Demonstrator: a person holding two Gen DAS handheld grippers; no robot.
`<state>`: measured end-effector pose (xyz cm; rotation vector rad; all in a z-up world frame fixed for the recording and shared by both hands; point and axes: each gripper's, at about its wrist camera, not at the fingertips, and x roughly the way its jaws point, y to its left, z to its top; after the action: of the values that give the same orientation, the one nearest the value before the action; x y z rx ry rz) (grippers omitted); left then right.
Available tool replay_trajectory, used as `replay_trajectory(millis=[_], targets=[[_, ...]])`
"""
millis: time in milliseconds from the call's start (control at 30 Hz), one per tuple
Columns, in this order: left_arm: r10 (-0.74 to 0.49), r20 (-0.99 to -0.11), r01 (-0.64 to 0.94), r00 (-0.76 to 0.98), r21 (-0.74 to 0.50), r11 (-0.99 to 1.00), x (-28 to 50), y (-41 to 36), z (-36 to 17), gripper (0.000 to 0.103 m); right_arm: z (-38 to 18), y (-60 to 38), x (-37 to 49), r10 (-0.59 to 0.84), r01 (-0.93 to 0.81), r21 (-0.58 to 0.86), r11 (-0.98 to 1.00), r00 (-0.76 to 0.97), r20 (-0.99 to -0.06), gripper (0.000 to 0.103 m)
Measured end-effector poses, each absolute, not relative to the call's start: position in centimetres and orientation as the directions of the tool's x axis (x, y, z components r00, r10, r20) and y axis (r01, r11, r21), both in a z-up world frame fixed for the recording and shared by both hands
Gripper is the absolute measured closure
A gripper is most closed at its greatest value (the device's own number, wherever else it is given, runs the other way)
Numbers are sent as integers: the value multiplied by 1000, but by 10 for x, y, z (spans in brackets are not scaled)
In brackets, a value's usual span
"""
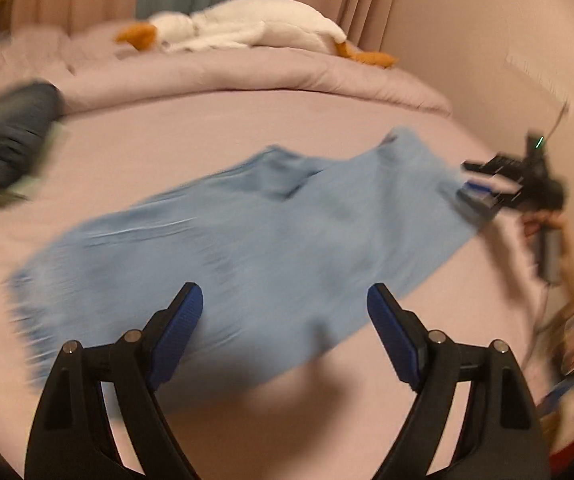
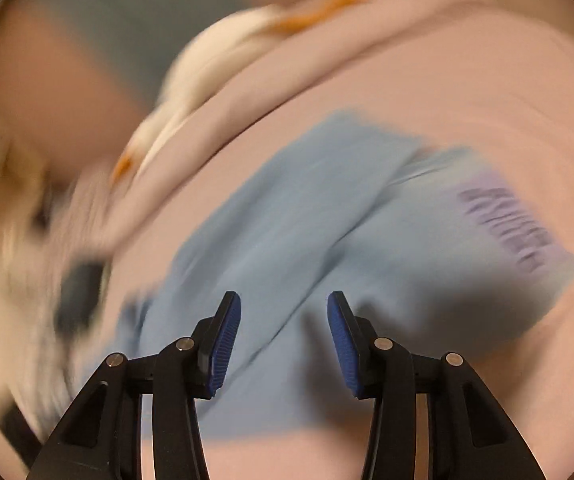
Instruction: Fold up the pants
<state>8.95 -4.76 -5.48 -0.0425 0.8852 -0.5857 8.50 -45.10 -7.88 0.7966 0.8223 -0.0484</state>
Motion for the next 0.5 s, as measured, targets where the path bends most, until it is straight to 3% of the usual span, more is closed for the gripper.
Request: replay_trajectory(millis=[133,267,333,367,500], targets=[[-571,-709,430,414,-400,809,122,-93,-68,18,-104,-507,112,217,463,689,557,720,-659,58],[-548,-737,390,396,-406,827,141,-114,-84,18,-122,-511,141,240,509,675,534,674,-698,58],[-509,-772,360,381,-384,851,146,-119,-100,18,-121,-505,153,210,520,654,550,671,-711,73],[-510,-772,358,379,-386,850,145,-117,-103,18,-119,-503,156,193,521,641,564,671,-716,98],[-500,-771,398,395,-347,849,141,-122,-99,18,-110,-513,139,187,482,685,547,727,-661,98]])
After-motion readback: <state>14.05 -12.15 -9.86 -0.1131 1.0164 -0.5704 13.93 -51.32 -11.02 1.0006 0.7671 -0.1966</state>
